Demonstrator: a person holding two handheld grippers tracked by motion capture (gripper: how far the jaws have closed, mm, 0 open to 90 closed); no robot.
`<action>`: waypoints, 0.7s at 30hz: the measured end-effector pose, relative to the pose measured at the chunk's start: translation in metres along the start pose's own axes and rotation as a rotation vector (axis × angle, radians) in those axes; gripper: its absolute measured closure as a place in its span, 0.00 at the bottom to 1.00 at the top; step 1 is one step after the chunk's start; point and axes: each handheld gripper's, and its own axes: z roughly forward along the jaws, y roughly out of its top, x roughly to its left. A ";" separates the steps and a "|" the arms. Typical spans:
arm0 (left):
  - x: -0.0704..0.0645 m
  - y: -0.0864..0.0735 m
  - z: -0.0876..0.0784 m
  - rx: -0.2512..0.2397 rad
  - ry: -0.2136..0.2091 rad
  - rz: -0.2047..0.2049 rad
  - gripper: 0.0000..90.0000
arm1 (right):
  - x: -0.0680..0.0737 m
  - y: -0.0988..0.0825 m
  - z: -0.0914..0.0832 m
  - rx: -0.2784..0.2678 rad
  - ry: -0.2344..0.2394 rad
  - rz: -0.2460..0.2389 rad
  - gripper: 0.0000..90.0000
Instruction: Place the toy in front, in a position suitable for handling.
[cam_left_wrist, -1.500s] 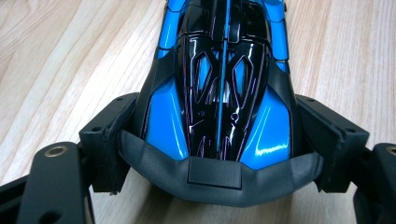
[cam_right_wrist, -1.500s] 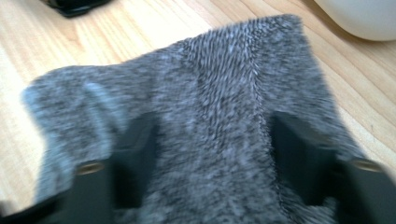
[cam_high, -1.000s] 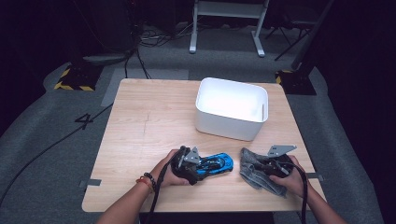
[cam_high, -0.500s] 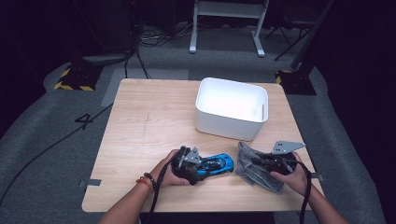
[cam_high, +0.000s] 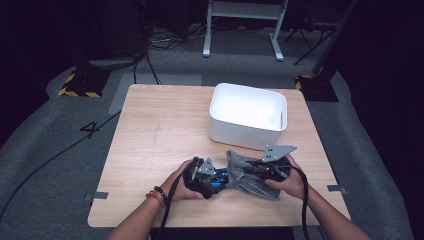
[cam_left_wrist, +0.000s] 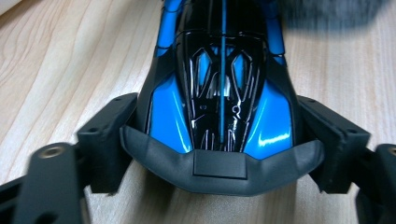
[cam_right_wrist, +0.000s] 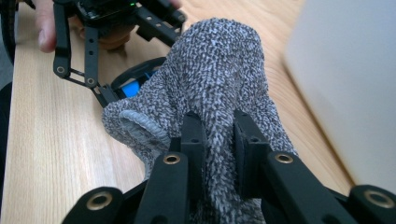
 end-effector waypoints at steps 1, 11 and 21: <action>0.000 0.000 0.000 -0.001 0.001 -0.002 0.22 | 0.001 0.002 0.004 0.005 0.008 -0.005 0.86; 0.001 -0.010 -0.014 0.005 -0.004 -0.060 0.23 | 0.007 -0.004 0.034 0.095 0.038 -0.024 0.85; 0.002 -0.017 -0.024 0.003 -0.001 -0.088 0.20 | 0.006 -0.009 0.036 0.118 0.023 -0.037 0.85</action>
